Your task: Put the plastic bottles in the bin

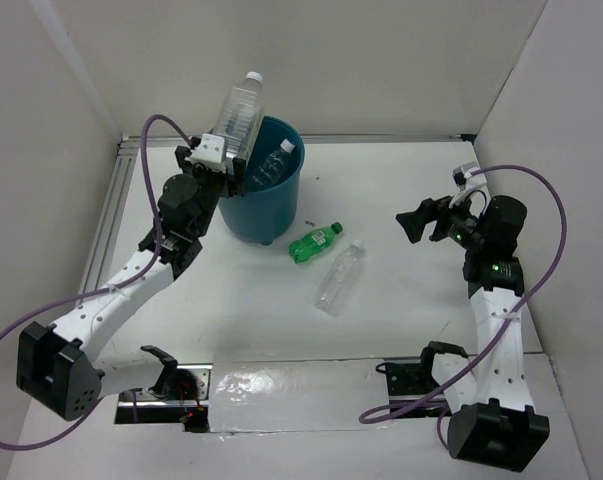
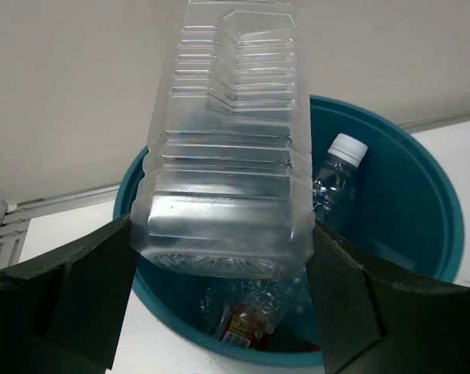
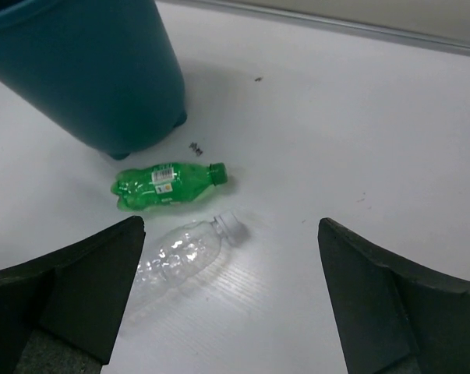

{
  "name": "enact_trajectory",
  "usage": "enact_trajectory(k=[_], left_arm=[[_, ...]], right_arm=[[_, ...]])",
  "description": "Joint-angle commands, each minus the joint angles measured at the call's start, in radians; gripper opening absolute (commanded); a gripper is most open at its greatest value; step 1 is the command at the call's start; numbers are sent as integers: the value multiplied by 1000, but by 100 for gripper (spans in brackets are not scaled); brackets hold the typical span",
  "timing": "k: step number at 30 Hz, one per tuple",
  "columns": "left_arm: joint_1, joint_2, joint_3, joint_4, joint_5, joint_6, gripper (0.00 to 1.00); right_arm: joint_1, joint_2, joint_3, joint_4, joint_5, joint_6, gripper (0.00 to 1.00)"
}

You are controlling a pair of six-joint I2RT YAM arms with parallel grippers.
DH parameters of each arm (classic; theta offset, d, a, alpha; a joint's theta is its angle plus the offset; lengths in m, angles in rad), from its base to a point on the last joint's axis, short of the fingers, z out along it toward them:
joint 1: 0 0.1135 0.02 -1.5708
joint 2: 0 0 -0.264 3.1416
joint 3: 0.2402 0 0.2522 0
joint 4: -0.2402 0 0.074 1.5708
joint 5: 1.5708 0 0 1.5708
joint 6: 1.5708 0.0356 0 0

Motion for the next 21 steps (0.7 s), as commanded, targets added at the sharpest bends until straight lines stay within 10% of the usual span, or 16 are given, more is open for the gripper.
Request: enact_trajectory(k=[1,5,8,21], left_arm=[[34,54,66,55,67,-25,0],[54,99,66,41,78,-45,30],[54,99,66,18,69,-56,99],[22,16,162,-138,100,-22,100]], right_arm=[[-6,17,4,-61,-74,-97,99],[-6,26,4,-70,-94,-134,99],[-6,52,4,-89,-137,-177,99],[58,307,79,-299,-387,-712,96]])
